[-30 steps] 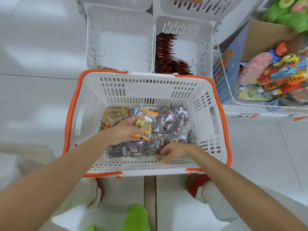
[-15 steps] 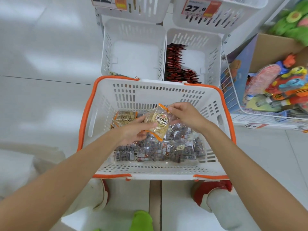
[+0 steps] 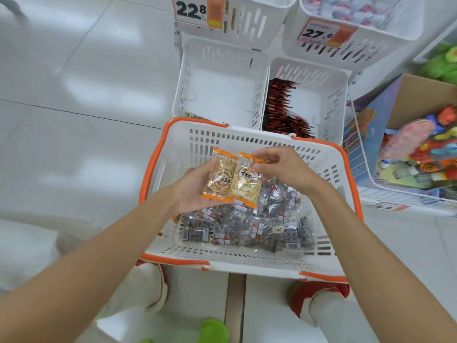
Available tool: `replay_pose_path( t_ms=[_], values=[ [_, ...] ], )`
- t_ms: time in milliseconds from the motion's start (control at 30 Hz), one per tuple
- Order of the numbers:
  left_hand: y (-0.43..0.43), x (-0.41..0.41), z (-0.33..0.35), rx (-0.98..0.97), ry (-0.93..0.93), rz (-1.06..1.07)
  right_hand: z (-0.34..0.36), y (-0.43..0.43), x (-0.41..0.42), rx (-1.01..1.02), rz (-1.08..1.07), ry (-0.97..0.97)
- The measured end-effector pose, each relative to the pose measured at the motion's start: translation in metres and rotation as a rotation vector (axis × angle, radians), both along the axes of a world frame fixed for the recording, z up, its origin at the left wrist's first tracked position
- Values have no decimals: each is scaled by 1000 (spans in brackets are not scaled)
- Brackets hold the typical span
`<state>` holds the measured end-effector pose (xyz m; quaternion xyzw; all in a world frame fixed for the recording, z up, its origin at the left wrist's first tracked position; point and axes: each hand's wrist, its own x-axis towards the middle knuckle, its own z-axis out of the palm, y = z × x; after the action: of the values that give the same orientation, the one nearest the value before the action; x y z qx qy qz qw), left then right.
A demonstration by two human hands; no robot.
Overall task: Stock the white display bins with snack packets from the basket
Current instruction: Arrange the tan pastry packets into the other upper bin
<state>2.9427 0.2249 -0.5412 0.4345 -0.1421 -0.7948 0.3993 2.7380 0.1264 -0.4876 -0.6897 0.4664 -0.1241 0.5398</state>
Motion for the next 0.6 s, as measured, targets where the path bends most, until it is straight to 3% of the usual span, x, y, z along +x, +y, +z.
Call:
replay_pose_path(
  t_ms=[67, 133, 267, 333, 400, 600],
  values=[
    [0, 5, 5, -27, -1, -4, 1, 0, 10, 0, 29, -4],
    [-3, 12, 9, -34, -134, -49, 0, -2, 22, -24, 48, 5],
    [-12, 34, 21, -179, -923, -282, -2, -11, 38, -89, 111, 37],
    [-14, 45, 21, -358, -1162, -267, -1, -14, 44, -86, 110, 38],
    [-13, 54, 17, -434, -1165, -162, -2, -15, 51, -81, 84, 29],
    [-8, 52, 28, -258, -679, 87, -4, -11, 73, -71, 126, -84]
  ],
)
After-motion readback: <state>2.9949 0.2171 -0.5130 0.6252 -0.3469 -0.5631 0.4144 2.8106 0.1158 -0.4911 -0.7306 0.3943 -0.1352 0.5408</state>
